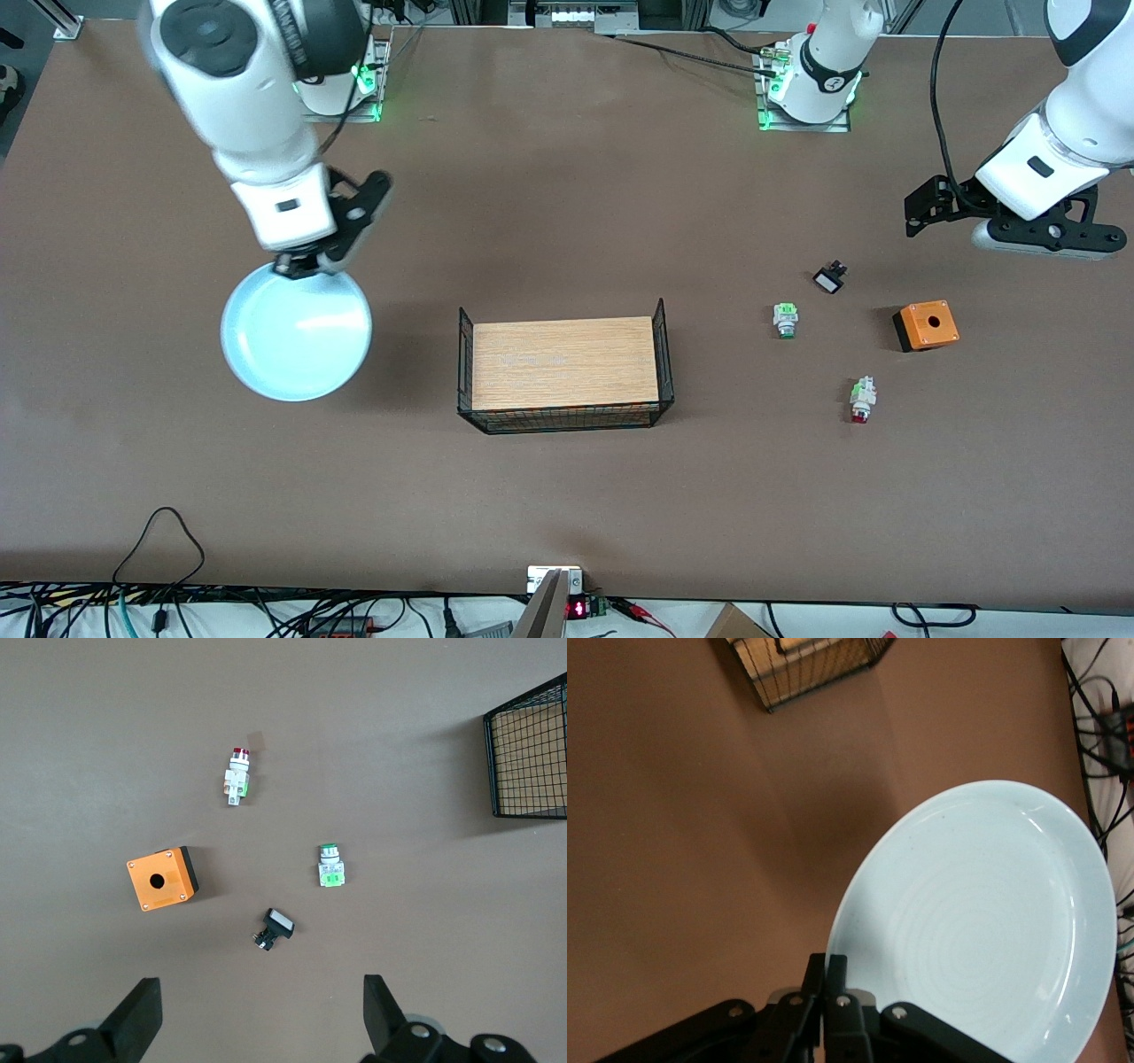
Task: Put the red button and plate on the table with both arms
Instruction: 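Carry the blue plate out of the basket with the right gripper, then lower the blue plate onto the table with the right gripper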
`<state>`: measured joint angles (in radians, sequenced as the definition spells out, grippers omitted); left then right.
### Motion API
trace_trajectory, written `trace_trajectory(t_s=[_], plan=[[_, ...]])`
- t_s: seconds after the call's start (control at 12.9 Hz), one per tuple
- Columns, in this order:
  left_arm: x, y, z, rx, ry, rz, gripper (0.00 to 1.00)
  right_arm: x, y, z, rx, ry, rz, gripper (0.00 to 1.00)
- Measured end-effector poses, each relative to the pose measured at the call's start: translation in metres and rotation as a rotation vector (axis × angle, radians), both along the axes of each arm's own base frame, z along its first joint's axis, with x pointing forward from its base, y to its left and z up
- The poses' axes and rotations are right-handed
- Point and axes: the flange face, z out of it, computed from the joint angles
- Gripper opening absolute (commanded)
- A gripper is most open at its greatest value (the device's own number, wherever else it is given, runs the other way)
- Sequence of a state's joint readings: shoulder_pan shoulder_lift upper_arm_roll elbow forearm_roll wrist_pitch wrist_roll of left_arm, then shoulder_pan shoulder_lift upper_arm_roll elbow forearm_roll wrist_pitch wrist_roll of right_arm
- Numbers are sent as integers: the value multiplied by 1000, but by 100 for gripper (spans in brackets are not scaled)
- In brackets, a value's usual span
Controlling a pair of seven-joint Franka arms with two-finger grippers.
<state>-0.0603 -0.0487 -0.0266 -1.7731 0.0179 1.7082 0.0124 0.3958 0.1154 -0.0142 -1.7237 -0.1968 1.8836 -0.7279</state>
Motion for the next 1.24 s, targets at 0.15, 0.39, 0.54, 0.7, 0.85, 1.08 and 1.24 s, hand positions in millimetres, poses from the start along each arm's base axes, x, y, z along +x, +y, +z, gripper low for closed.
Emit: trace_trajectory(t_s=[0.15,0.39,0.54,0.7,0.85,1.08,1.24], plan=[[0,0,0,0,0,0,100,12,-43,-25,4,7,-75,0],[0,0,0,0,0,0,100,12,-71,-81,10,25,-171,0],[0,0,0,0,1,0,100,7,-78,-123,22,25,-215,0],[0,0,-1,0,4,-1,100,0,-90,-160,40,13,-263,0],[0,-1,-1,0,5,-1,100,-9,-97,-185,52,11,-303,0],[0,-1,-1,0,6,-1,100,-19,-101,-216,72,-3,-391,0],[0,-1,-1,0,6,-1,100,-22,-100,-238,80,-2,-428,0]])
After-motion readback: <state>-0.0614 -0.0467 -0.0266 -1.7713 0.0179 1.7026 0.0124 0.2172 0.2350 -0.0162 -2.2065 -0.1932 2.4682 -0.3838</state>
